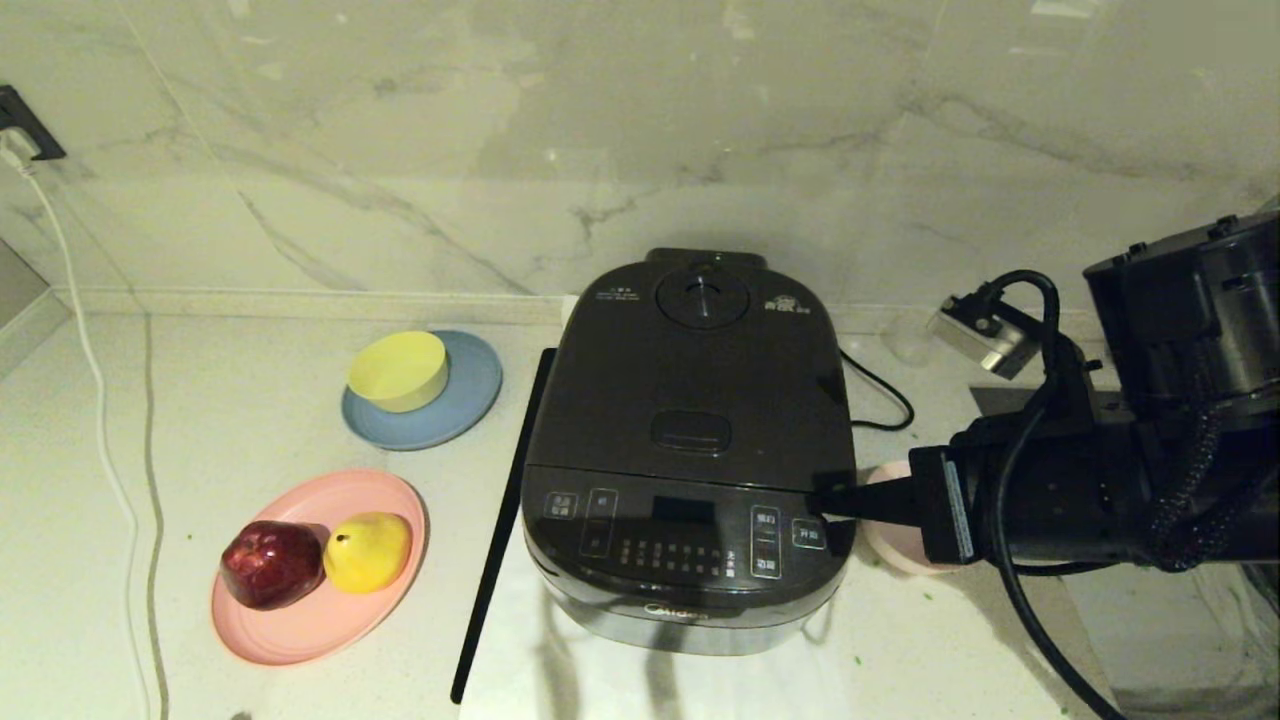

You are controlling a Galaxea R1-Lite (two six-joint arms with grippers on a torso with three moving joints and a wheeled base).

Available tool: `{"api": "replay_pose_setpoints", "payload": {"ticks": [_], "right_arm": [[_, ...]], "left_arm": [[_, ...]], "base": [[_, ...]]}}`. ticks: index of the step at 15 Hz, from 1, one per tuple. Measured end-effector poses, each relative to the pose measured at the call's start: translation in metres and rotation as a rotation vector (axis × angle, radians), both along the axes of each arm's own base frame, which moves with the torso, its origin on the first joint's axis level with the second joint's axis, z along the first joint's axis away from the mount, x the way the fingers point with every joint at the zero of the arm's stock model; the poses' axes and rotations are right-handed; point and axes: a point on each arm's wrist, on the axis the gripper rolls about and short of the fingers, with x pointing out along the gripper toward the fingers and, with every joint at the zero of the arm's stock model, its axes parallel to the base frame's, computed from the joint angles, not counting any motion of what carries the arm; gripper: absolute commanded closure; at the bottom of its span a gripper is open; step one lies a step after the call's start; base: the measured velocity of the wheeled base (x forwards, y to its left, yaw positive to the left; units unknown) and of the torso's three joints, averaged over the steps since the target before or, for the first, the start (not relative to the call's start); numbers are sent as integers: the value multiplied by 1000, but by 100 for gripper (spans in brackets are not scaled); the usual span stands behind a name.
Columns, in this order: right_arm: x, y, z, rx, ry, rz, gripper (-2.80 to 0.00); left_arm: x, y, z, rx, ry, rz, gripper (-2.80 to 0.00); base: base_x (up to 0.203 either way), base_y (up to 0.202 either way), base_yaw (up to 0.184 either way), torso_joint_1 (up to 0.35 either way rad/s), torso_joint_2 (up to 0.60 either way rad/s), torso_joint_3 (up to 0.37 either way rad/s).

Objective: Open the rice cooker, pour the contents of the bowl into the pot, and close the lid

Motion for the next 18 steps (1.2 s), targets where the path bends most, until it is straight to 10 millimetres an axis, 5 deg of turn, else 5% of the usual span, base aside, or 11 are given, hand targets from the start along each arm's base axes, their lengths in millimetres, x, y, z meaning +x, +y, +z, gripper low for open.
{"api": "replay_pose_setpoints", "payload": {"ticks": [18], "right_arm": [[4, 12, -9, 3, 25, 14, 0]], "left_arm": [[0, 0, 0, 0, 0, 0, 0]], "base": [[0, 0, 0, 0, 0, 0]]}}
